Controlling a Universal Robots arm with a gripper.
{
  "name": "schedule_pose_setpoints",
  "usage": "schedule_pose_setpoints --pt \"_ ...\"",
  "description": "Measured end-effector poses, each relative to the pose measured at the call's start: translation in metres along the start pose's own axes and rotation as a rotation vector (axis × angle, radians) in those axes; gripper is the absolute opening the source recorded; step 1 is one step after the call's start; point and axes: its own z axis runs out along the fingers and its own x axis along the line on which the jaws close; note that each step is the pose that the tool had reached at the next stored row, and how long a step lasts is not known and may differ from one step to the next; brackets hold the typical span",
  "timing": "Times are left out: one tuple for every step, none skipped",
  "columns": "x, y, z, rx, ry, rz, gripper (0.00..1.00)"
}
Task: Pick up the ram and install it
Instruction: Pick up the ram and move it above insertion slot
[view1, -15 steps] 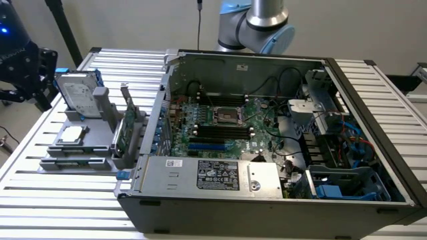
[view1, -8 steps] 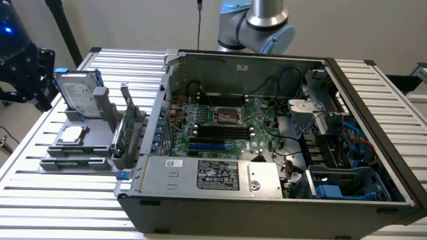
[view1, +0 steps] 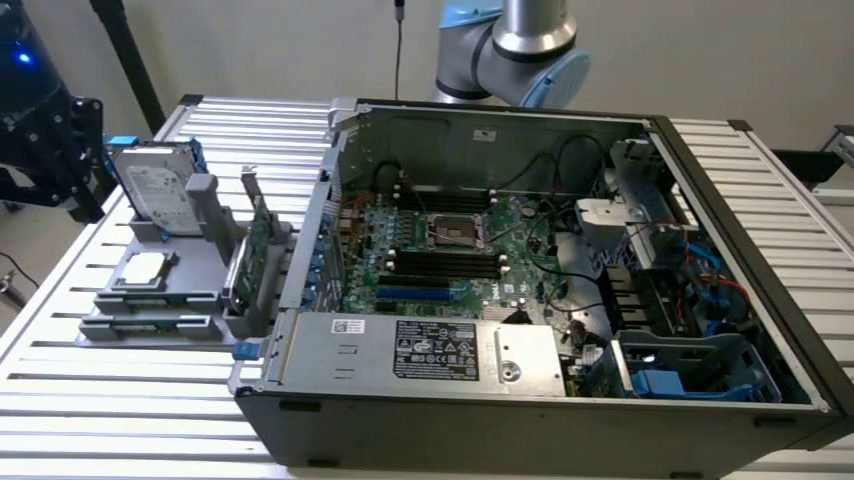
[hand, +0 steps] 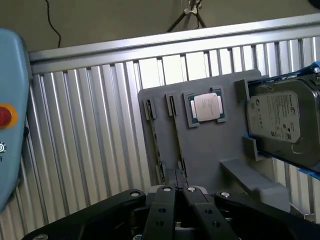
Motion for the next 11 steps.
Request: schedule_pose_setpoints --pt "0.0000 0.0000 0.0002 -0.0001 0.0002 -0.018 0.11" --pt "-0.0001 0.0001 0.0003 -0.0003 0.0005 -0.036 0.11" --pt "-0.0001 0.0001 0.0004 -0.0004 0.0008 -0.054 0.11" --pt "-0.0001 0.0001 0.0006 -0.0005 0.0010 -0.072 0.11" --pt "0.0000 0.0001 0.0008 -0.0007 0.0013 -0.090 0.11" --pt "0.0000 0.0000 0.0009 -0.0008 0.0015 -0.108 0.11" --pt "0.0000 0.0000 0.0011 -0.0010 0.0018 -0.127 0.11" --pt "0.0000 0.0000 0.0012 -0.0011 0.0020 -0.142 0.11" --pt "0.0000 0.0000 0.0011 -0.0012 0.0021 -0.146 0.11" --pt "0.0000 -0.0001 0.0013 -0.0010 0.0020 -0.148 0.11" --pt "0.0000 -0.0004 0.0015 -0.0007 0.0018 -0.148 0.12"
